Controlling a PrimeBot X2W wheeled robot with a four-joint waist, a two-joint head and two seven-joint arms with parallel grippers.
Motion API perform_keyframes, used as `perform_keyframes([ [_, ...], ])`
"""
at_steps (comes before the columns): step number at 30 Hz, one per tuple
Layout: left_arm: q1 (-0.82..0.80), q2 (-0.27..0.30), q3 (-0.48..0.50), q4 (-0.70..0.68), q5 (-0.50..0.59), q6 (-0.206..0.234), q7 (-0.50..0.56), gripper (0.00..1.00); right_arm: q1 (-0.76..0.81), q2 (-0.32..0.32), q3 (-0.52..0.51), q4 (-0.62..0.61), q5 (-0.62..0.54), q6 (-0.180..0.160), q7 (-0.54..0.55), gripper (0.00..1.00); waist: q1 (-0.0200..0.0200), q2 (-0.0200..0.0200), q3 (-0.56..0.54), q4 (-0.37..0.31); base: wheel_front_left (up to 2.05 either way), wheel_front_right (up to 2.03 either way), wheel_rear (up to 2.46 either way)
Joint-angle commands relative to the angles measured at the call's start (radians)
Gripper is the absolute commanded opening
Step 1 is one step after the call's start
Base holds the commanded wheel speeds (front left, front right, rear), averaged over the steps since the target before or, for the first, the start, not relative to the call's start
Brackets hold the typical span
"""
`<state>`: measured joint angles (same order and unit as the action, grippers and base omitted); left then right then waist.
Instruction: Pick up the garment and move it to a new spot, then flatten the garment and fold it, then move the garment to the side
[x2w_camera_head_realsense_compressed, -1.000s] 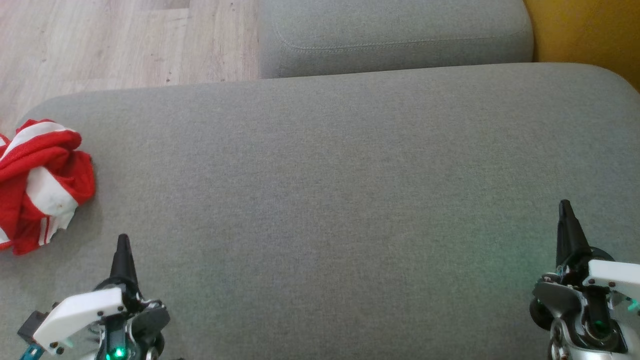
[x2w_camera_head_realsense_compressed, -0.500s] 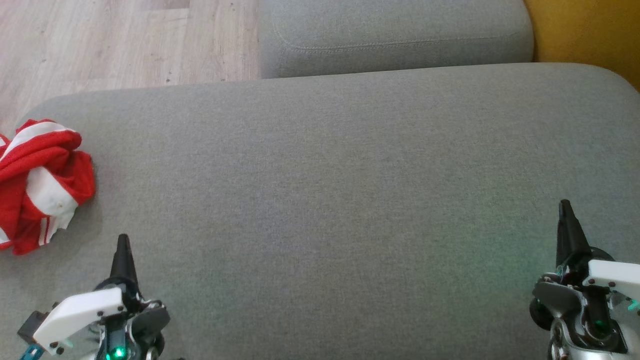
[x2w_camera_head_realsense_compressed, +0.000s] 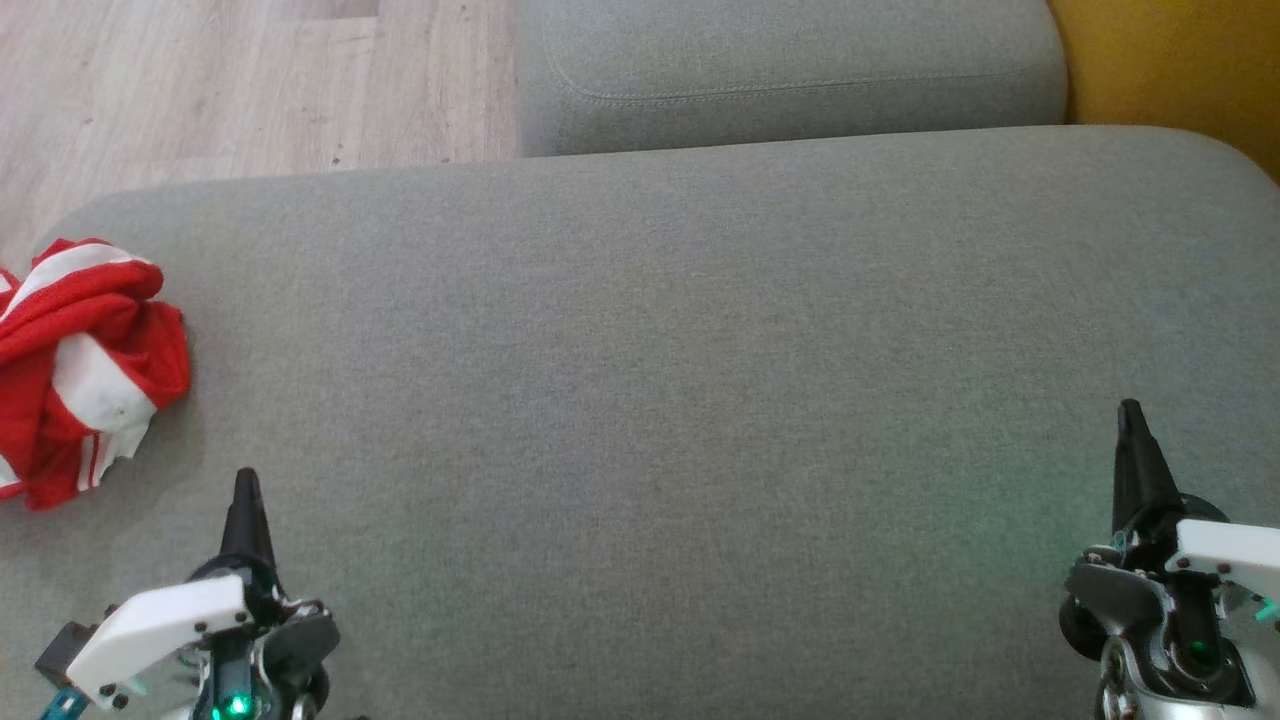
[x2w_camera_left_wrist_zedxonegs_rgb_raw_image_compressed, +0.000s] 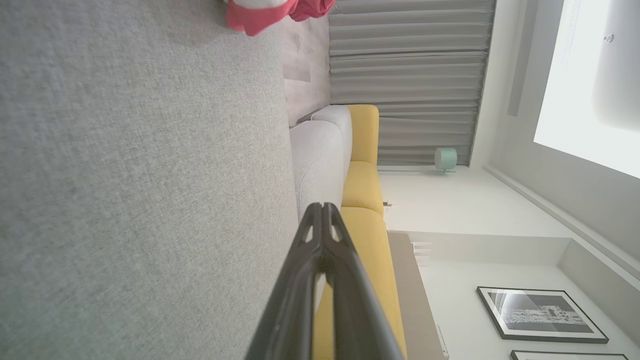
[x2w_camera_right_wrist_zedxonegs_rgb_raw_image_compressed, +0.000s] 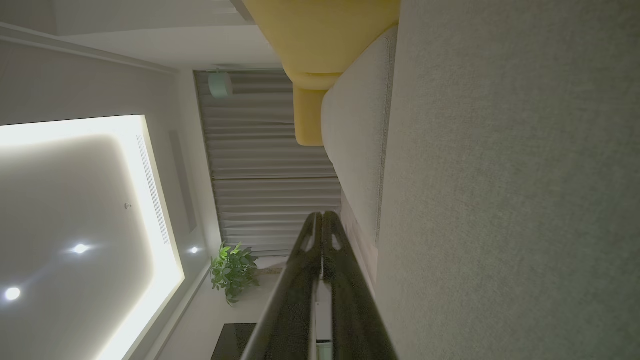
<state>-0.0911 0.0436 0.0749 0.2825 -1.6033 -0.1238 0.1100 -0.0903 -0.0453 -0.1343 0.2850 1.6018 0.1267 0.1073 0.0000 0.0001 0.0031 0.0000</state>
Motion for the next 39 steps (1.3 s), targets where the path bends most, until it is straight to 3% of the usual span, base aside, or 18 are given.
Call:
perform_keyframes([
  [1,-0.017,0.007,0.039,-0.037,-0.005,-0.007,0.003,0.0,-0.018,-0.005,0.021,-0.04,0.007,0.004,0.006,0.0,0.0,-0.0001,0.0,0.0,0.0,0.0,0.0],
  [2,0.0,0.0,0.0,0.0,0.0,0.0,0.0,1.0,0.0,0.0,0.0,0.0,0.0,0.0,0.0,1.0,0.0,-0.0001,0.0,0.0,0.0,0.0,0.0],
  [10,0.0,0.002,-0.007,0.029,0.018,0.0,-0.017,1.0,-0.002,-0.002,0.01,0.022,-0.011,0.0,-0.009,1.0,0.0,-0.0001,0.001,0.0,0.0,0.0,0.0],
  [18,-0.016,0.013,-0.015,0.031,0.104,0.0,-0.041,1.0,-0.025,-0.023,0.043,0.033,-0.064,0.0,-0.04,1.0,0.0,-0.0001,0.007,-0.002,0.0,0.0,0.0],
  [39,-0.091,0.039,-0.055,0.078,0.392,-0.001,-0.104,1.0,-0.118,-0.033,0.088,0.075,-0.35,0.001,-0.103,1.0,0.0,-0.0001,0.027,-0.002,0.0,0.0,0.0],
])
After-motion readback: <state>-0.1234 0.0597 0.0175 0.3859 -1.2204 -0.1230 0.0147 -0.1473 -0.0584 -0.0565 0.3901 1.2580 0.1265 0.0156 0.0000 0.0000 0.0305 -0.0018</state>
